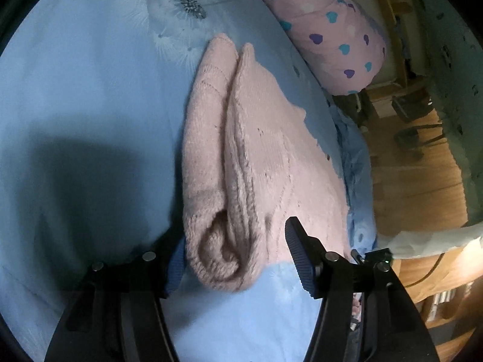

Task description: Fold small clothes

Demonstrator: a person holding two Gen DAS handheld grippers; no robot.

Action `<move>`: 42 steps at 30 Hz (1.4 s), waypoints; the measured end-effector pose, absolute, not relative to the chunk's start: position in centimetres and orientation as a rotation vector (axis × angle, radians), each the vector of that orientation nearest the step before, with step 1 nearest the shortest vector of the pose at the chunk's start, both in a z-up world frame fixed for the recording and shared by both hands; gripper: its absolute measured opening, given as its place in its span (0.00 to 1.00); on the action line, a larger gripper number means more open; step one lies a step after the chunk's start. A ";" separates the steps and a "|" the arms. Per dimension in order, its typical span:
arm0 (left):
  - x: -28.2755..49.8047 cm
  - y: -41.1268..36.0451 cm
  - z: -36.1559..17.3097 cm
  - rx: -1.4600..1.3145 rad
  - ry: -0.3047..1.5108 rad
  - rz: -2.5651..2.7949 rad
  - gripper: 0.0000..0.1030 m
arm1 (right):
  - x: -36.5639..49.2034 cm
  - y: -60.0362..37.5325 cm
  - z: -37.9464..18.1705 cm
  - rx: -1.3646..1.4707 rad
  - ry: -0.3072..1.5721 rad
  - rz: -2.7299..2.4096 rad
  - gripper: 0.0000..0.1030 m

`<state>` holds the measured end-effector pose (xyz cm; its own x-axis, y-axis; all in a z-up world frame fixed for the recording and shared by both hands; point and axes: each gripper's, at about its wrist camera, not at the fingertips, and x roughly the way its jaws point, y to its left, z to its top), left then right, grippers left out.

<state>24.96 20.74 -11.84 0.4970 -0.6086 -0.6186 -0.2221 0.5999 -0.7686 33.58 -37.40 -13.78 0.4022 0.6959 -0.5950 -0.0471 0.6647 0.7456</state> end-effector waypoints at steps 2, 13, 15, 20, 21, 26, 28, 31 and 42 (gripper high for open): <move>25.8 20.9 -12.1 -0.946 1.045 -0.276 0.53 | 33.7 -37.2 -14.0 0.721 1.055 0.521 0.71; 26.3 20.7 -11.9 -0.926 1.006 -0.248 0.53 | 33.8 -37.2 -14.6 0.775 1.035 0.490 0.61; 26.3 20.6 -11.9 -0.933 1.011 -0.243 0.53 | 33.4 -37.4 -14.7 0.804 1.038 0.482 0.58; 26.2 20.4 -12.0 -0.864 1.055 -0.200 0.20 | 33.3 -38.3 -15.9 0.858 1.074 0.425 0.22; 26.1 20.5 -12.1 -0.875 1.056 -0.208 0.18 | 33.3 -38.5 -16.0 0.858 1.067 0.425 0.21; 26.0 20.5 -11.1 -0.851 1.051 -0.229 0.14 | 32.8 -37.7 -13.8 0.733 1.022 0.441 0.17; 25.6 20.8 -10.8 -0.889 1.049 -0.247 0.13 | 32.5 -38.4 -13.3 0.772 1.010 0.441 0.17; 24.7 21.1 -10.3 -0.900 1.044 -0.266 0.13 | 31.7 -39.2 -12.7 0.800 1.001 0.451 0.17; 19.1 21.4 -9.4 -0.897 1.061 -0.257 0.13 | 24.8 -38.5 -11.7 0.781 1.002 0.460 0.17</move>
